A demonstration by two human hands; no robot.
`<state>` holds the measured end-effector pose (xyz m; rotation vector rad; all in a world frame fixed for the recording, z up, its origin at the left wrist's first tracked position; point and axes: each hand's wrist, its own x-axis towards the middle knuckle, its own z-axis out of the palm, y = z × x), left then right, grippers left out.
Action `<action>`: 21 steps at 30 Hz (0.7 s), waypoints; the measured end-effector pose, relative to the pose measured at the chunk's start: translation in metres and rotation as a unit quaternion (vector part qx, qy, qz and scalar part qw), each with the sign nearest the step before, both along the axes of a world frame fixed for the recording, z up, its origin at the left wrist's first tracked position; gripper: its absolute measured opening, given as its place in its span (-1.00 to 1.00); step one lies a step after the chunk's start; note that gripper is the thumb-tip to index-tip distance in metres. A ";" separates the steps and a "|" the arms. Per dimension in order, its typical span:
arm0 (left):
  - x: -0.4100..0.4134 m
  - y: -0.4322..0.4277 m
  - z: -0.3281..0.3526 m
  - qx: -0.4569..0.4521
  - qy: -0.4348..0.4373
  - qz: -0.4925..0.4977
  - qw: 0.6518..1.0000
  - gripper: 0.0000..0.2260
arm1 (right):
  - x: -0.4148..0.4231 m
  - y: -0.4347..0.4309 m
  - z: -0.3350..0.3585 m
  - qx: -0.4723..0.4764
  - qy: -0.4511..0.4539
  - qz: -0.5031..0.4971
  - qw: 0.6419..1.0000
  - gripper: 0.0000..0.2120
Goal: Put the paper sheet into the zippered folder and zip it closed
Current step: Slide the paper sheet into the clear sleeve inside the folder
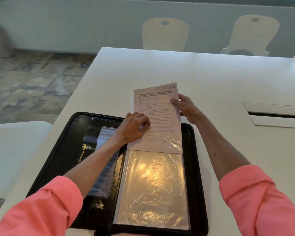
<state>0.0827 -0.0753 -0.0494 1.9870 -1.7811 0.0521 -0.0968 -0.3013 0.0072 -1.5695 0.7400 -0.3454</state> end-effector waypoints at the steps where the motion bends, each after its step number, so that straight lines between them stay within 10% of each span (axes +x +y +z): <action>1: 0.000 0.000 0.000 -0.002 0.004 -0.002 1.000 -0.86 | -0.003 -0.001 0.001 0.000 0.005 0.017 1.000 -0.64; 8: 0.003 0.002 -0.002 -0.014 0.026 -0.005 1.000 -0.87 | -0.017 -0.006 0.000 0.017 0.114 0.106 0.988 -0.64; 21: 0.000 0.001 0.002 -0.031 0.020 -0.011 0.999 -0.87 | 0.010 0.003 0.008 -0.040 0.048 0.008 0.998 -0.80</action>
